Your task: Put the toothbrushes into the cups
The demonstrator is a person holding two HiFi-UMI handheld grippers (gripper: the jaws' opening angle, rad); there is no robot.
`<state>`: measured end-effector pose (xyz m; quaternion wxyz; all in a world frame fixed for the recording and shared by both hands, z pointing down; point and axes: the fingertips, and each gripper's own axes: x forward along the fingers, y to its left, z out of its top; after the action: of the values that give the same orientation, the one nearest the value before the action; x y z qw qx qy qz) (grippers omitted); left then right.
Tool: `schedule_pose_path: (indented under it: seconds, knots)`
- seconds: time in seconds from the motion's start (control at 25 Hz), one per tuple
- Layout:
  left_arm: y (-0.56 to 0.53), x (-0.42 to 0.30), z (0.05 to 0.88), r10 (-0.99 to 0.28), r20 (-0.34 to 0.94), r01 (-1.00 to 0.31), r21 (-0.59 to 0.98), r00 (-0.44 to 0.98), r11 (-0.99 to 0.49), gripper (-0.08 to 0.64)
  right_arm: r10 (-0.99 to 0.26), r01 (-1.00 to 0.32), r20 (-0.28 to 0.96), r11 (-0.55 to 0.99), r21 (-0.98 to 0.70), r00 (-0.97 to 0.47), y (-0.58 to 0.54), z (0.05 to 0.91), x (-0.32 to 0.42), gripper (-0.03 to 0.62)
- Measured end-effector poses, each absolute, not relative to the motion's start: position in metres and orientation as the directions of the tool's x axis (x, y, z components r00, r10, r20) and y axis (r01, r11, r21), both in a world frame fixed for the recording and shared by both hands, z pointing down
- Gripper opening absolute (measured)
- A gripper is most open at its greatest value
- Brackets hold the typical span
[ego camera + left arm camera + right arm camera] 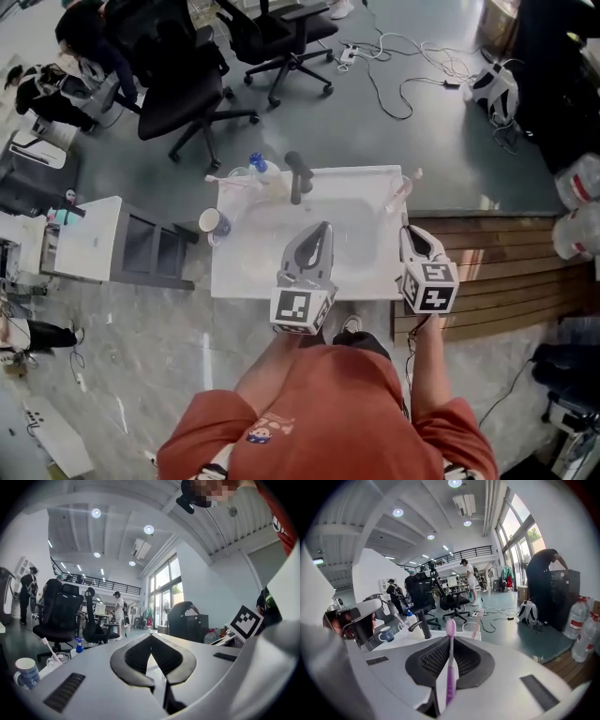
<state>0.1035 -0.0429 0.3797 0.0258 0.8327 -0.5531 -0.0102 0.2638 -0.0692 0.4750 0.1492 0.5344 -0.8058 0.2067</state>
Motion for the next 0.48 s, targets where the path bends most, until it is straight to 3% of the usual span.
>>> schedule_pose_path:
  seconds: [0.48]
  knots:
    - [-0.065,0.042,0.366,-0.931,-0.022,-0.929,0.064,0.364,-0.364,0.018,-0.824,-0.905,0.376,0.402,-0.14,-0.424,-0.092,0.436,0.193,0.035]
